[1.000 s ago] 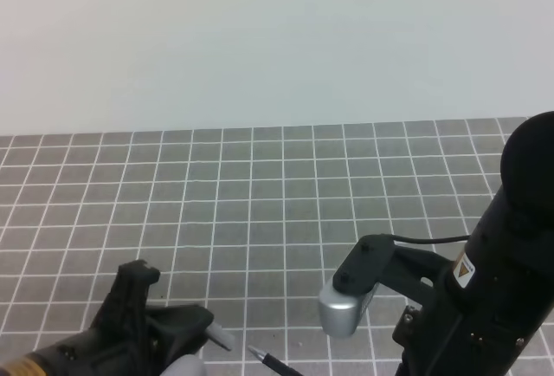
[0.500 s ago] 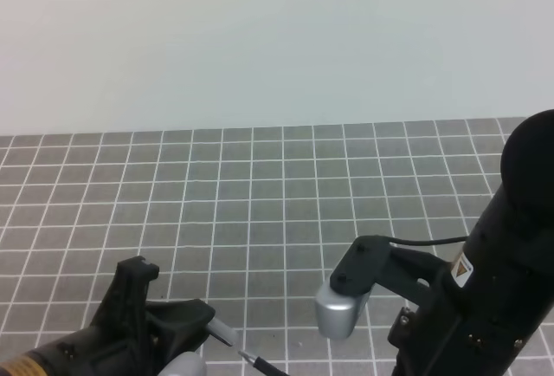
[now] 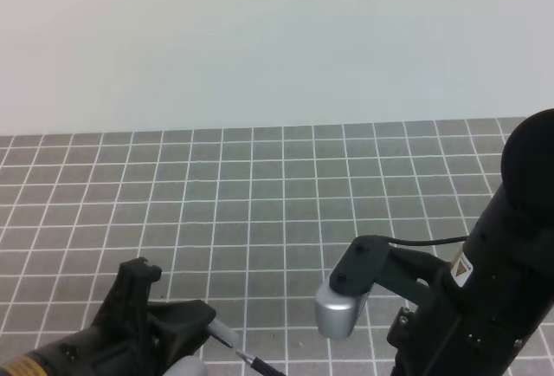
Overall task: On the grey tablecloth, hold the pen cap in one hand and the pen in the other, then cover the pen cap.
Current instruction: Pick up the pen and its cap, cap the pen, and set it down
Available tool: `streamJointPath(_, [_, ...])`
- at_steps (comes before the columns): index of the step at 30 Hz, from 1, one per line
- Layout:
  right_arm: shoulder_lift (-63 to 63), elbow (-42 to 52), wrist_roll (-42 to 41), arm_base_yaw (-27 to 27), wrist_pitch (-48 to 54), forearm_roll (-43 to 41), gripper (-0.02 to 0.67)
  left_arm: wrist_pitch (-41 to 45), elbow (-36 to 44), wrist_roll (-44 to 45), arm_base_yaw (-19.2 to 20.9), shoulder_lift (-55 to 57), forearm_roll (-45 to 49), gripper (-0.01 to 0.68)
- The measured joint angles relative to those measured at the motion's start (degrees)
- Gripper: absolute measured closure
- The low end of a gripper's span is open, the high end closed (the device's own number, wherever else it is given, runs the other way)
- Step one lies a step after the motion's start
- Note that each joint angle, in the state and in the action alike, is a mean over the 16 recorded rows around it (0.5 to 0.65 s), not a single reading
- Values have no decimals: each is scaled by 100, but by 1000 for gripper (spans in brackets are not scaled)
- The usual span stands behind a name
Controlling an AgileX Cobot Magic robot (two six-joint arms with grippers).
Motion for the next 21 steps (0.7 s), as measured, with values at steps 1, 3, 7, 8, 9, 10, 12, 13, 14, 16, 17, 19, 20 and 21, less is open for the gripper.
streamJointPath(1, [0, 0, -2, -1, -10, -2, 652, 0, 0, 7, 0, 0, 0, 597])
streamJointPath(3, [0, 0, -6, -2, -34, -6, 652, 0, 0, 20, 1, -2, 0, 597])
streamJointPath(7, [0, 0, -12, -4, -98, -15, 652, 0, 0, 44, 0, 0, 0, 597])
streamJointPath(8, [0, 0, -14, -5, -112, -17, 652, 0, 0, 47, 0, 0, 0, 597])
streamJointPath(9, [0, 0, -15, -6, -125, -19, 652, 0, 0, 49, -1, -1, 0, 597])
streamJointPath(10, [0, 0, -16, -6, -136, -21, 652, 0, 0, 50, -2, -1, 0, 597])
streamJointPath(12, [0, 0, -16, -7, -159, -26, 652, 0, 0, 51, -15, 0, 0, 597])
streamJointPath(13, [0, 0, -15, -8, -172, -28, 652, 0, 0, 51, -29, 0, 0, 597])
streamJointPath(14, [0, 0, -14, -9, -185, -30, 652, 0, 0, 51, -50, 0, 0, 597])
streamJointPath(16, [0, 0, -13, -9, -207, -34, 652, 1, 0, 48, -104, 0, 0, 597])
streamJointPath(17, [0, 0, -11, -9, -216, -35, 652, 1, 0, 42, -134, 0, 0, 597])
streamJointPath(19, [0, 0, -7, -9, -226, -35, 652, 3, 0, 16, -196, 1, 0, 597])
streamJointPath(20, [0, 0, -3, -9, -224, -35, 652, 4, 0, -1, -226, 1, 0, 597])
streamJointPath(21, [0, 0, 2, -9, -219, -35, 652, 4, 0, -19, -257, 0, 1, 597])
